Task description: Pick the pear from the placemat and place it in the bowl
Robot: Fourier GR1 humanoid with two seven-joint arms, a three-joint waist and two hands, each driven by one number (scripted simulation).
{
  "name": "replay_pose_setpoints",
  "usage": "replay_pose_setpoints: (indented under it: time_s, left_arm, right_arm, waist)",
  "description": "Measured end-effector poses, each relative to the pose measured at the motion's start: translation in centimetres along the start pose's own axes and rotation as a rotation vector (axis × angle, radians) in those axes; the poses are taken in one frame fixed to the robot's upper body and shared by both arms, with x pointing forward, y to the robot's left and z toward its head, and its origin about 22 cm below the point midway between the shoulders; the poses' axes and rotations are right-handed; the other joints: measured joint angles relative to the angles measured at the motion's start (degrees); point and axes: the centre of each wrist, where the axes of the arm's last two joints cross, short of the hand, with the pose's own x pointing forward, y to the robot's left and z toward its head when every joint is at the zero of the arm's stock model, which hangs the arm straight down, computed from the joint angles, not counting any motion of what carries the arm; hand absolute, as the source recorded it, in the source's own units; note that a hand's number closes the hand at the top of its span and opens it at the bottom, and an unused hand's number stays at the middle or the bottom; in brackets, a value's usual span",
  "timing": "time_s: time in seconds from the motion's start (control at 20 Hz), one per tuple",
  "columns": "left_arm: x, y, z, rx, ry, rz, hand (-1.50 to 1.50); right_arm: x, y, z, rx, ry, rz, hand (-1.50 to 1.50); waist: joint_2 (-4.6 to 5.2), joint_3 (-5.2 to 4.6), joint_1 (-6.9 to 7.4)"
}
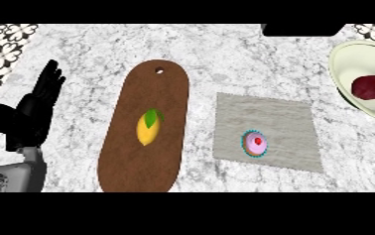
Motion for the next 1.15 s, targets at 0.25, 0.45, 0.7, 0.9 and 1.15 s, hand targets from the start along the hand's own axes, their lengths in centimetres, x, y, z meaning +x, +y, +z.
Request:
replay_pose_setpoints:
  time_s: [0.25, 0.45, 0.7, 0.9, 1.15]
  left_arm:
    - [-0.1, 0.4, 0.4, 0.017, 0.008, -0.006, 0.00]
    - [-0.2, 0.8, 0.4, 0.025, 0.008, -0.007, 0.00]
    - [-0.4, 0.2, 0.7, 0.031, 0.012, -0.011, 0.00]
    - [0.0, 0.2, 0.7, 0.024, 0.017, -0.008, 0.00]
    - [0.2, 0.2, 0.3, 0.021, 0.008, -0.009, 0.00]
  right_arm:
    - [-1.5, -2.7, -0.6, -0.089, -0.028, -0.293, -1.50]
    - [-5.1, -6.1, -0.8, -0.098, -0.012, -0.378, -1.50]
    - [-10.4, -10.6, 0.1, -0.084, -0.005, -0.426, -1.50]
    - [-13.7, -13.6, 1.6, -0.053, -0.014, -0.493, -1.50]
    - [-16.1, -16.2, 4.0, -0.019, -0.061, -0.555, -1.50]
  waist:
    - [-0.38, -0.09, -0.84]
    - [-0.49, -0.22, -1.18]
    - [-0.57, -0.27, -1.55]
    - [-0.60, -0.31, -1.65]
    - [-0.48, -0.32, -1.26]
